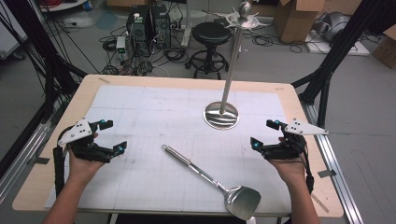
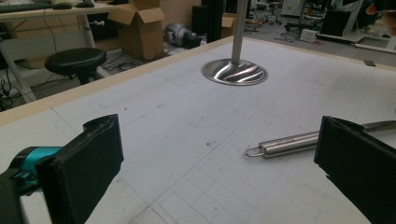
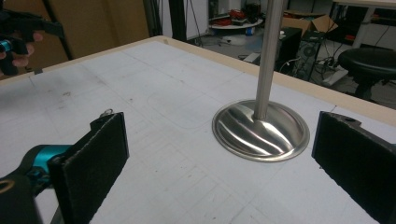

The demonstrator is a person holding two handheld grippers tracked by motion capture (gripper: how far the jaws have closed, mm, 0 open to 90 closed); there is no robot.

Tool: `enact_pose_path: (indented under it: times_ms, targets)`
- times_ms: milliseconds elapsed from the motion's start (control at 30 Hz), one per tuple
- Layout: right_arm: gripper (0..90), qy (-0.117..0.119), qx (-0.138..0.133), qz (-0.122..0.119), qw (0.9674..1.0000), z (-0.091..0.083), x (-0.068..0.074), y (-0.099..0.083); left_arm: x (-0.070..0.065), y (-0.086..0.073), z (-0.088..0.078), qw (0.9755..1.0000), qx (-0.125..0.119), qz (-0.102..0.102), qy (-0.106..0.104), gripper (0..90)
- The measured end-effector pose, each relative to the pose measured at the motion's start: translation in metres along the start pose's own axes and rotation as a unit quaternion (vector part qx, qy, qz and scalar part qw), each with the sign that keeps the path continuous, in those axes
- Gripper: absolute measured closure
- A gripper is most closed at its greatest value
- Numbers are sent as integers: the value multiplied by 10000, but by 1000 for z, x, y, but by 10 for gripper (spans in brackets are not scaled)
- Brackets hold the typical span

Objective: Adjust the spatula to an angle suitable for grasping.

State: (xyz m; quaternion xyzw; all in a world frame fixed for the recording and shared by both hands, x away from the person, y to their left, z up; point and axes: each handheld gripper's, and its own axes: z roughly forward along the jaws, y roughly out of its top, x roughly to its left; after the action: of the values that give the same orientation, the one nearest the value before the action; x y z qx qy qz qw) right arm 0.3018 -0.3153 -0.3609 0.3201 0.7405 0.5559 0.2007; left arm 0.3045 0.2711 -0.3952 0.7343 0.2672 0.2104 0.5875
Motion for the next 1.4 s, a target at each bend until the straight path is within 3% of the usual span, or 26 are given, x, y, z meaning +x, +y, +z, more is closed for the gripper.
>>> enact_pose_path:
  times_ms: [1067, 1400]
  targets:
    - [26, 19, 118, 86, 9999, 3, 6, 5, 2, 0, -2, 10000, -21, 58, -42, 17]
    - [26, 251, 150, 38, 9996, 11, 19, 18, 0, 1, -4, 9999, -33, 75, -82, 17]
